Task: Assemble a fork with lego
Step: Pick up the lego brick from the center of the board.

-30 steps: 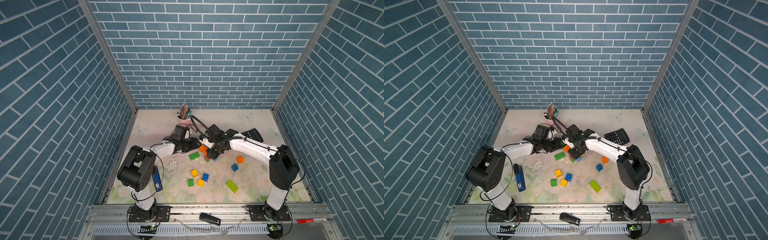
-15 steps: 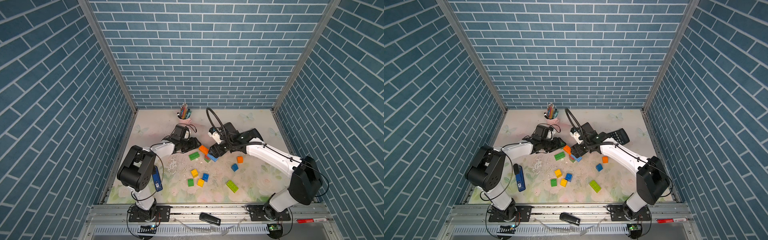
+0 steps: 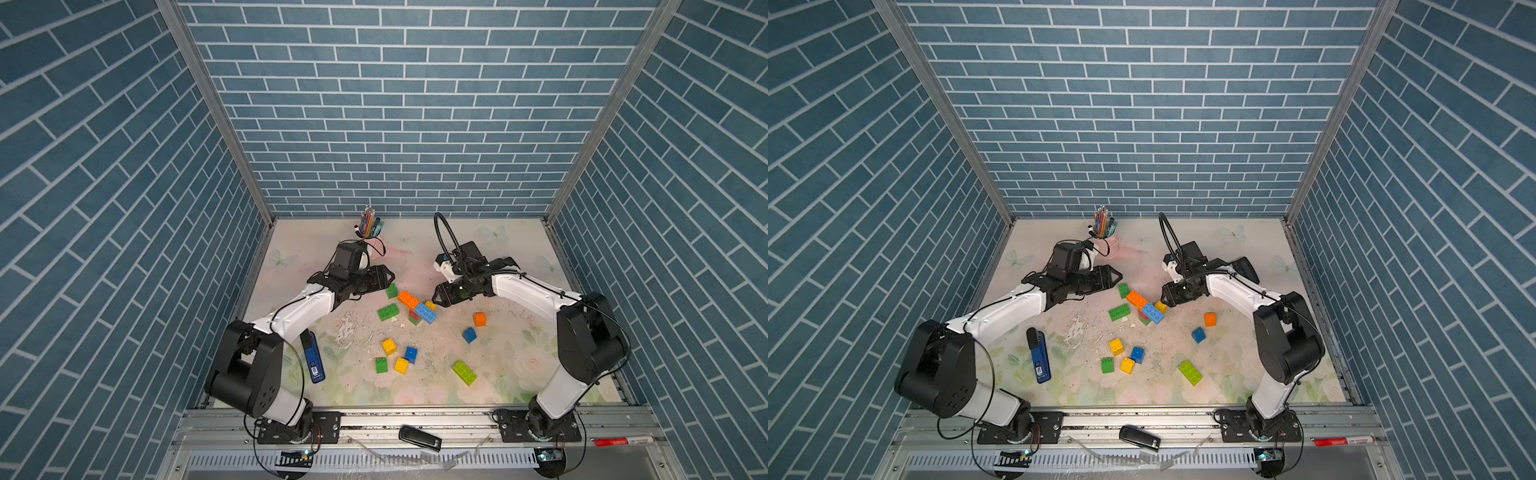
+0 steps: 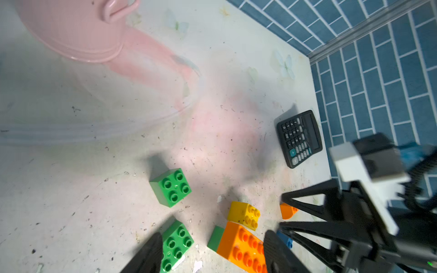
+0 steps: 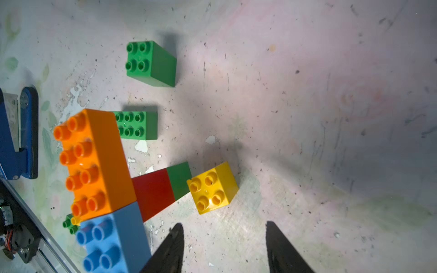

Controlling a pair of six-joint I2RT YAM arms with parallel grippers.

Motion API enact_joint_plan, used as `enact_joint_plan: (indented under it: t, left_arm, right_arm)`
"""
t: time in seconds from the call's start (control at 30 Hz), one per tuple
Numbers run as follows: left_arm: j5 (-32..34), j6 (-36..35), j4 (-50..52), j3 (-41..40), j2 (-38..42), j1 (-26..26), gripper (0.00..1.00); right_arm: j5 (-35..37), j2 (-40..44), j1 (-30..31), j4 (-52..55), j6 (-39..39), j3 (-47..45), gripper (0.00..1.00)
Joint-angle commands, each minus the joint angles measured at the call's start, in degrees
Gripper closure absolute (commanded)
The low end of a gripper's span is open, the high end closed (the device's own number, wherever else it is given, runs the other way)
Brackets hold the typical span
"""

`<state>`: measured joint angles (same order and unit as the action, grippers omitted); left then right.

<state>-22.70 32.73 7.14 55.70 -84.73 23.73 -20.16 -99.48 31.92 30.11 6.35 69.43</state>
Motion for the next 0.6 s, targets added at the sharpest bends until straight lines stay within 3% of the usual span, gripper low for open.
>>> enact_joint_plan:
  t: [0.0,0.2,0.57]
  left_arm:
    - [1.34,-3.98,3.14,0.20,2.08,1.88,0.32]
    - [2.05,-3.99,3.99,0.96,2.05,2.17,0.33]
    - [2.23,-4.24,5.81,3.27,0.48,2.16,0.34]
  right_arm:
    - [-4.51,-1.38,-0.05,2.64,-4.81,2.42,0.42]
    - [-6.37,-4.43,0.25,4.16,-6.59,3.82,0.36]
    - [-5.02,-9.54,1.07,6.36,-8.94,6.77,0.36]
